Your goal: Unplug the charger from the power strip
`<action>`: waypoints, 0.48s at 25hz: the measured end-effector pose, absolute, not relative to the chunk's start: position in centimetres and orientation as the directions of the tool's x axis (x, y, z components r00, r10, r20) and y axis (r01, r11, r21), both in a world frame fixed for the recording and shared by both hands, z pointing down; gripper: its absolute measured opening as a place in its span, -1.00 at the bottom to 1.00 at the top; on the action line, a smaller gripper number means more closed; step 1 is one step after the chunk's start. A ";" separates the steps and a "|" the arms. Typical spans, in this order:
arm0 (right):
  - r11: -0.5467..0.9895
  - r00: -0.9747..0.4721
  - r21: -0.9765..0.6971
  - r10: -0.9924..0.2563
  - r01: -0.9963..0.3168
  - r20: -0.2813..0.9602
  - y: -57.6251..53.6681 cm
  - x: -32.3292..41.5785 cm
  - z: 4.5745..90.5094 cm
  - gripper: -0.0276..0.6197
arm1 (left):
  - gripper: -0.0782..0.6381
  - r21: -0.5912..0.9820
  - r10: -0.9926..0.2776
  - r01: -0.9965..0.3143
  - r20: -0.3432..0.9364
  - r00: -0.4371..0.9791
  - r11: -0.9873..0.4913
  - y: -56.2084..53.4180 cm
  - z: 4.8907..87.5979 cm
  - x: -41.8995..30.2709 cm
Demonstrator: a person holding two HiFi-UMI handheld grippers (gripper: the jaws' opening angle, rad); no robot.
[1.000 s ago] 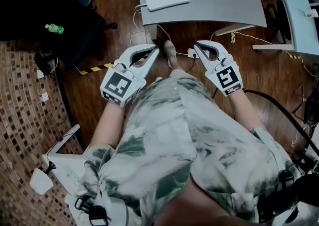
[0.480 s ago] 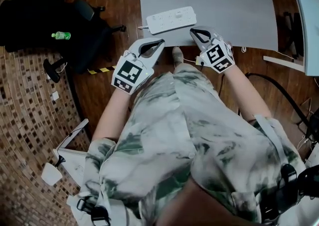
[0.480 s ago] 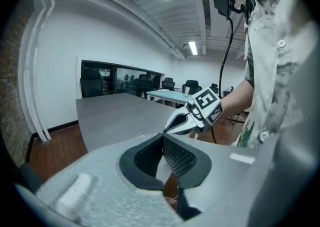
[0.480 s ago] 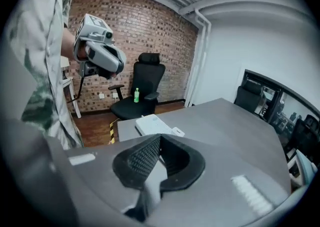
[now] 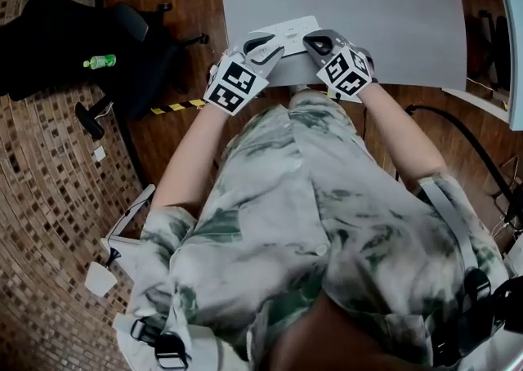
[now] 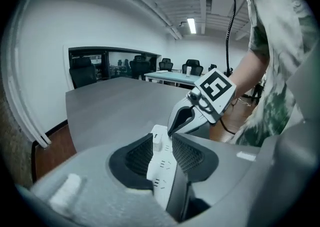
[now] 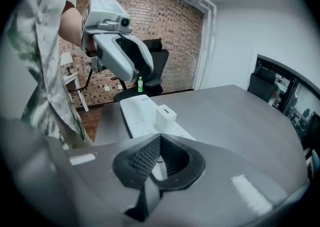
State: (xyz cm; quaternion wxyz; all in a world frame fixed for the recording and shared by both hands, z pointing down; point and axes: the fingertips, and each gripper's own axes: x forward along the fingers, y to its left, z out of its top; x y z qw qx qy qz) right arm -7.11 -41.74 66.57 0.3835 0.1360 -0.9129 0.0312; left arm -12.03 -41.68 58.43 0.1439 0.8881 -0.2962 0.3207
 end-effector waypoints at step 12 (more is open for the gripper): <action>0.966 -0.672 -0.029 -0.156 -0.256 0.724 -41.6 -7.7 68.4 -0.90 | -0.40 0.070 -0.270 -0.498 0.770 0.579 -0.865 -44.2 66.8 -9.0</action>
